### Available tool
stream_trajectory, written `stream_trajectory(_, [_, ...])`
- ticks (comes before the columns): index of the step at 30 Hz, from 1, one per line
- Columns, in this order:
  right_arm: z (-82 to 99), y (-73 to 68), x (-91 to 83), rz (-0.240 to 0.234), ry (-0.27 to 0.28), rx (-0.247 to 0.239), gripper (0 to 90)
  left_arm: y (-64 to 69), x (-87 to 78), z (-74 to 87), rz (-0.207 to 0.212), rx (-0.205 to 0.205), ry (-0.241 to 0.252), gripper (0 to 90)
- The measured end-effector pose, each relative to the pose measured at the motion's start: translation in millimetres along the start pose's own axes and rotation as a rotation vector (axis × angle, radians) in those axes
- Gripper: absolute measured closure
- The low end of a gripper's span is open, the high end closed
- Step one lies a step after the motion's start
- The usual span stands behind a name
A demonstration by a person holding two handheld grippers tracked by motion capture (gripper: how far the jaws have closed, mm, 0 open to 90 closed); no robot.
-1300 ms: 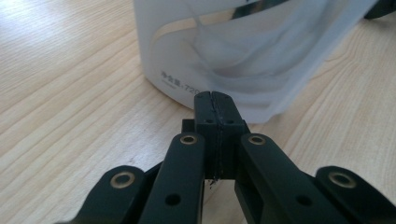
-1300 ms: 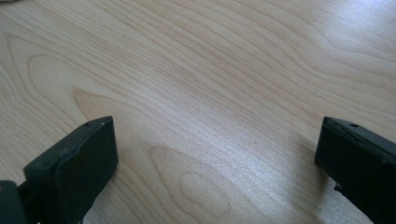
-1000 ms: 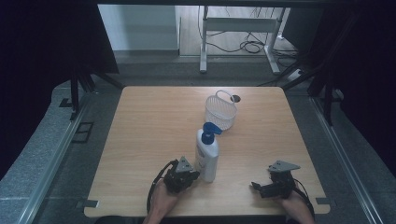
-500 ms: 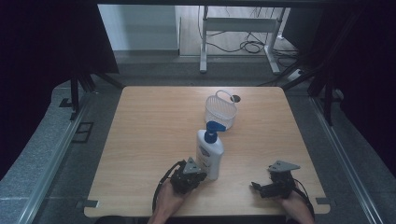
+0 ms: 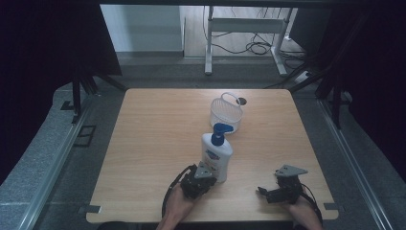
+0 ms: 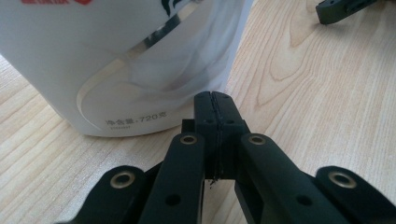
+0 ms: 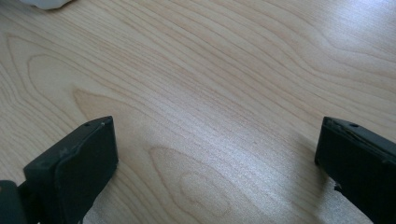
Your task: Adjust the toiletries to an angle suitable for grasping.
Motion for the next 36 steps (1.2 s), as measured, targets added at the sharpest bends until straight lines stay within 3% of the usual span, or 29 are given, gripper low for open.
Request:
stream_trajectory(8, [0.0, 0.0, 0.0, 0.0, 0.0, 0.0, 0.0, -0.6, -8.7, -1.2, -0.007, 0.006, 0.008, 88.9])
stream_trajectory(14, [0.0, 0.0, 0.0, 0.0, 0.0, 0.0, 0.0, -2.1, -17.7, 1.4, -0.019, 0.001, 0.008, 81.5])
stream_trajectory(29, [0.0, 0.0, 0.0, 0.0, 0.0, 0.001, 0.0, -2.0, -46.4, 12.1, -0.074, -0.009, 0.025, 51.0])
stream_trajectory(36, [0.0, 0.0, 0.0, 0.001, 0.0, 0.0, 0.0, -0.5, -53.4, 21.9, -0.116, 0.007, 0.01, 34.0])
Point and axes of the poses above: each handheld gripper's, and its own axes: x roughly forward along the jaws, z roughly out of its underside, y roughly to its right, the point moved 8 cm from there along x, roughly forward along the jaws, and after that the axes turned 4 degrees about z, right-handed, at the moved point
